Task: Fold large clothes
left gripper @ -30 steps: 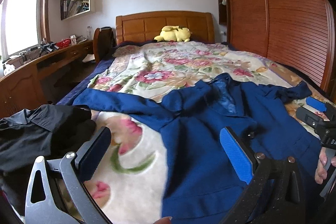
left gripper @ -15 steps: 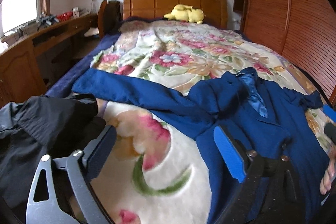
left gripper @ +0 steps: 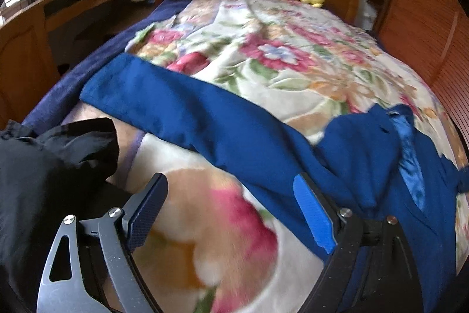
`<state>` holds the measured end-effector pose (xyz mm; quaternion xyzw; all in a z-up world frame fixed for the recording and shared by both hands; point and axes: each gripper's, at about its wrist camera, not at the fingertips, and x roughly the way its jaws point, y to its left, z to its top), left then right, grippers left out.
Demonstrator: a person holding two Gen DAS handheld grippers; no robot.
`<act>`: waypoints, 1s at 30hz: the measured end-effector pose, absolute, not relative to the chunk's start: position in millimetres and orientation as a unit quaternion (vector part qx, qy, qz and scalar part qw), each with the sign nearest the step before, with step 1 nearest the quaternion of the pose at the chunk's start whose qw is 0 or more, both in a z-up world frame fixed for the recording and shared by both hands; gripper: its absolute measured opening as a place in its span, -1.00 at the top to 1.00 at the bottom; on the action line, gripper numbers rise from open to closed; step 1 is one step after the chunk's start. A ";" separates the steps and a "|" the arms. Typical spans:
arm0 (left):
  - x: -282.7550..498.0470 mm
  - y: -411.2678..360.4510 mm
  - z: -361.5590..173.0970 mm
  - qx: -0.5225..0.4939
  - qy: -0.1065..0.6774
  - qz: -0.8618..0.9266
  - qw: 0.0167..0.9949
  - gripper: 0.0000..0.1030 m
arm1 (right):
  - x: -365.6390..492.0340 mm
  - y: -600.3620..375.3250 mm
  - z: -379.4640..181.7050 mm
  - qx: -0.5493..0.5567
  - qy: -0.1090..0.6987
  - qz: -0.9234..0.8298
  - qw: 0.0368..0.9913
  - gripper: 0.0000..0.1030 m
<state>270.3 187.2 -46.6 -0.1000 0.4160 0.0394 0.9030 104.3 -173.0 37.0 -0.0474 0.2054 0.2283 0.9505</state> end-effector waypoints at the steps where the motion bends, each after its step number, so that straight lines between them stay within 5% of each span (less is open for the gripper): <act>1: 276.0 188.8 -49.5 -0.104 0.419 0.039 0.901 -0.72 | 106.6 -171.3 36.4 -0.049 0.208 0.229 0.950 -1.00; 13: 341.4 199.2 -75.9 -0.103 0.462 0.093 0.876 -0.52 | 117.6 -168.1 34.1 -0.050 0.221 0.241 0.944 -1.00; 18: 352.6 204.5 -86.4 -0.113 0.472 0.096 0.869 -0.08 | 116.0 -168.2 32.9 -0.053 0.222 0.241 0.943 -1.00; 20: 352.6 203.3 -85.2 -0.110 0.466 0.093 0.873 0.50 | 115.2 -169.0 33.2 -0.050 0.223 0.243 0.943 -1.00; 23: 349.0 197.4 -73.4 -0.087 0.451 0.102 0.882 0.86 | 113.8 -170.7 34.8 -0.050 0.220 0.241 0.944 -1.00; 30: 319.8 165.7 -11.8 -0.040 0.380 0.070 0.922 0.94 | 108.0 -186.5 43.5 -0.047 0.201 0.223 0.953 -1.00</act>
